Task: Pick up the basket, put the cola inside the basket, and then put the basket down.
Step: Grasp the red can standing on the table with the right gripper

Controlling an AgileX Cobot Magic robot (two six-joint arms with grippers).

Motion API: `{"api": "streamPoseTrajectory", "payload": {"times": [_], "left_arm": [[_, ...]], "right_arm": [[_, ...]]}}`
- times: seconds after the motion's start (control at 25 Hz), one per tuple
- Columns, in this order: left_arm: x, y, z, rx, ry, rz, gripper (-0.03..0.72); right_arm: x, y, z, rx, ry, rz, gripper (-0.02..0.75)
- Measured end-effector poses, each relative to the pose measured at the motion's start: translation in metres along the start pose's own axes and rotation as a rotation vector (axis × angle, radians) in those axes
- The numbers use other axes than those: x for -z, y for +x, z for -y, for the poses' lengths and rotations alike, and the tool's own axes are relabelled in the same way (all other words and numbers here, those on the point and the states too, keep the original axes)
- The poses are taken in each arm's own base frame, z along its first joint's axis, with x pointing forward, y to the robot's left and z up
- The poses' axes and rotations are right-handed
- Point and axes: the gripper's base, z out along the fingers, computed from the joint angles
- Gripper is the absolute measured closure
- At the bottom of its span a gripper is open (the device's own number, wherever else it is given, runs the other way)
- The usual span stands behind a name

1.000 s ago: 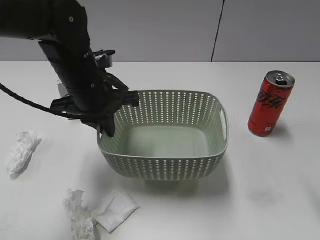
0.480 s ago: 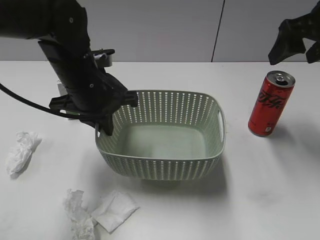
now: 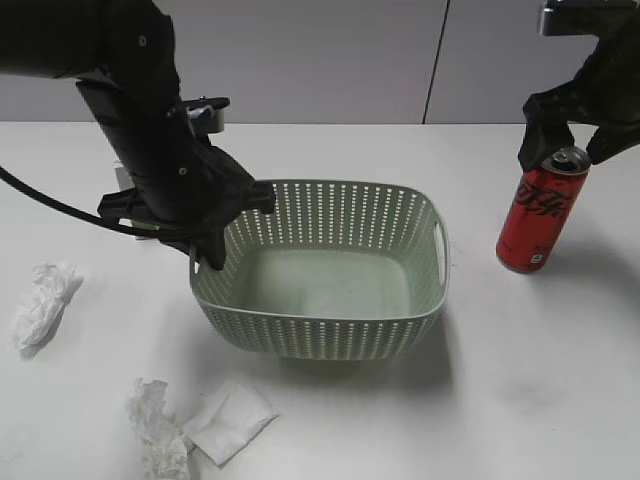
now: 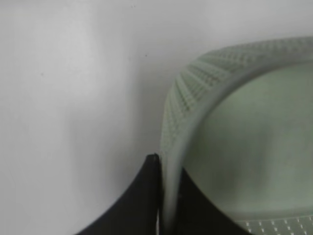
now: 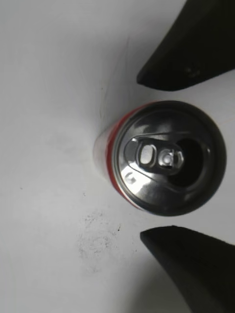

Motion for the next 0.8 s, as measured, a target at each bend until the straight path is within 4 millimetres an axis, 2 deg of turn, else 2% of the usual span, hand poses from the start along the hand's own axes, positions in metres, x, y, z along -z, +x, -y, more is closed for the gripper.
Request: {"api": "streamPoseTrajectory", "payload": {"times": [0.16,0.28,0.44,0.6,0.8], "left_arm": [[0.0,0.0,0.0,-0.001,-0.002,0.001,0.691],[0.0,0.0,0.0,-0.003,-0.003,0.001,0.691],[0.0,0.0,0.0,-0.004,-0.005,0.002,0.691],[0.0,0.0,-0.001,-0.005,-0.006,0.002,0.691],[0.0,0.0,-0.001,-0.005,-0.006,0.003,0.691]], "right_arm": [[-0.018,0.0,0.001,-0.001,0.001,-0.032,0.083],[-0.022,0.002,0.001,-0.002,0.0,-0.051,0.114],[-0.022,0.002,0.001,-0.002,0.0,-0.054,0.23],[-0.019,0.0,0.001,-0.002,-0.001,-0.061,0.234],[-0.004,-0.006,0.0,0.006,-0.005,-0.098,0.234]]}}
